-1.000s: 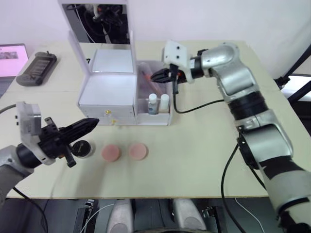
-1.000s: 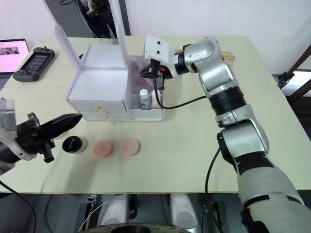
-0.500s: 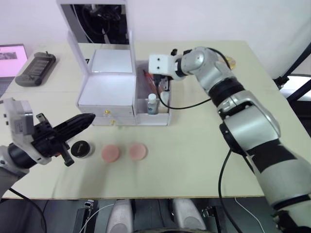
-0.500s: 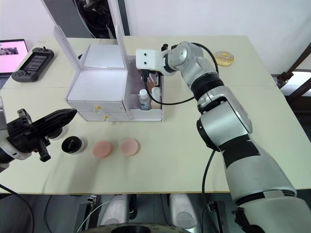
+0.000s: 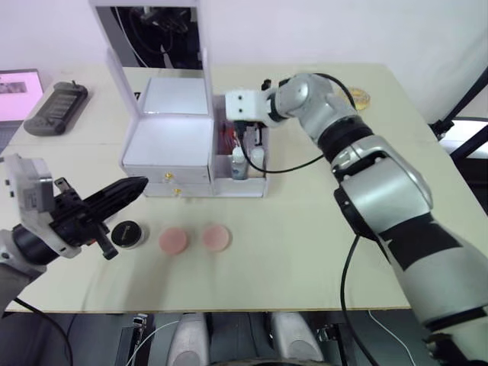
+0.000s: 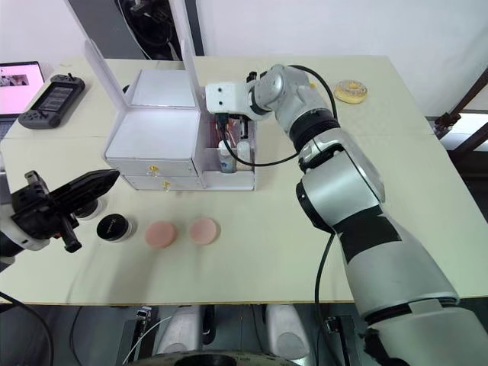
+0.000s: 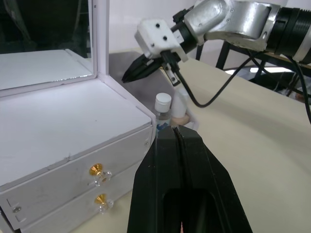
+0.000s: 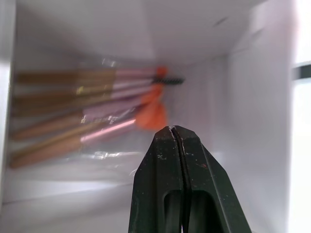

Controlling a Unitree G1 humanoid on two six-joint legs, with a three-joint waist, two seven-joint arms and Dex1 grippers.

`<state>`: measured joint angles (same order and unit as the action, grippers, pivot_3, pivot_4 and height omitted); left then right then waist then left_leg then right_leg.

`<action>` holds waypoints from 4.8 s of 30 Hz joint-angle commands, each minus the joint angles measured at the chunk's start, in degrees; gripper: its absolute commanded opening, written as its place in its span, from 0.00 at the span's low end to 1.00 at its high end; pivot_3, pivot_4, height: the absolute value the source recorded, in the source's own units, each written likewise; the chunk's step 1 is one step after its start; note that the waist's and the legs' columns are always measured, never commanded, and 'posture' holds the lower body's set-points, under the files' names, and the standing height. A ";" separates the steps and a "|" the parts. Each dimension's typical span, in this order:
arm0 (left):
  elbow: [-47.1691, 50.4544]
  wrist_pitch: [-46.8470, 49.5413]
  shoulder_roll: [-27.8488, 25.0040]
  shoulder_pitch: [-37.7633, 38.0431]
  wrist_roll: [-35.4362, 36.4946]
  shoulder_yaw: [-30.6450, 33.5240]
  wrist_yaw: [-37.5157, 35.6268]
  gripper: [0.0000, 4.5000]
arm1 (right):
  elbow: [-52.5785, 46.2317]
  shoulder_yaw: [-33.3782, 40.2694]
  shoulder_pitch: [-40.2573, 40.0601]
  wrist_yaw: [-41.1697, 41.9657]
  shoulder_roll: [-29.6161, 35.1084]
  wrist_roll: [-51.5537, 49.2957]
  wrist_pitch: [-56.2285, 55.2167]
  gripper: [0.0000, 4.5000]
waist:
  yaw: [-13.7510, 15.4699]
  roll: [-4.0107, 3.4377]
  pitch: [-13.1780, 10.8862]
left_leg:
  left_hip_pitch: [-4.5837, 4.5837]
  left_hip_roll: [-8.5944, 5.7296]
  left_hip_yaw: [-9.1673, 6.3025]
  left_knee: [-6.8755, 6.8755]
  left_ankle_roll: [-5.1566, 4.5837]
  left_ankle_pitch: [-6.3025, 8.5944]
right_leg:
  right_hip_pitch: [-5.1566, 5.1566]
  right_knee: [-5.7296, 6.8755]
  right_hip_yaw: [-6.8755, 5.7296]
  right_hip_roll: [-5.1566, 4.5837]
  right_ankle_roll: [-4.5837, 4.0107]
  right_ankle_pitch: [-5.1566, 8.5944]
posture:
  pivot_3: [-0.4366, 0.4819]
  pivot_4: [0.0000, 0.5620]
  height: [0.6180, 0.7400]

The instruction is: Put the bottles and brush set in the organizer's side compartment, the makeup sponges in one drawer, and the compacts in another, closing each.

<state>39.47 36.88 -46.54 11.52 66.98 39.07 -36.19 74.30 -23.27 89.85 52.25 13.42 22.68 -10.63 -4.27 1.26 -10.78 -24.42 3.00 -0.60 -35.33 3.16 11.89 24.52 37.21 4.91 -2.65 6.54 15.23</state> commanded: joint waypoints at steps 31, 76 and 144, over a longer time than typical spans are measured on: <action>-58.46 -22.31 -8.96 -2.01 -29.58 5.17 -28.05 0.99 | -67.39 50.58 -76.10 15.91 36.02 -43.54 33.55 0.98 | 0.04 -0.10 -0.06 | 0.07 0.00 0.10 -0.03 -0.02 0.00 | -0.06 -0.05 0.05 -0.01 -0.12 0.14 | 0.48 0.27 1.00; -1.51 -17.25 35.64 -1.11 -47.32 -32.04 25.10 0.59 | -92.20 29.31 -49.18 14.96 38.74 -63.46 53.85 1.00 | 1.74 0.22 0.11 | 0.05 -0.04 0.28 -0.80 -0.19 0.12 | -0.36 -0.03 0.52 0.07 0.00 0.12 | 0.48 0.27 1.00; 13.77 -17.04 39.48 13.87 -50.13 -36.47 28.97 0.06 | -89.96 24.69 -47.02 13.80 37.26 -57.59 48.25 1.00 | 0.76 0.32 0.09 | -0.01 -0.04 0.31 -0.76 -0.24 0.15 | -0.26 -0.14 0.54 0.05 -0.01 0.13 | 0.48 0.27 1.00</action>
<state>47.67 21.14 -7.07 22.81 15.17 1.95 -6.46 -15.57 0.44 41.25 65.71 50.50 -35.01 38.77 -3.50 1.58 -10.69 -24.46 2.97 -0.25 -36.09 2.82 12.11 24.27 37.01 5.48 -2.62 6.54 15.36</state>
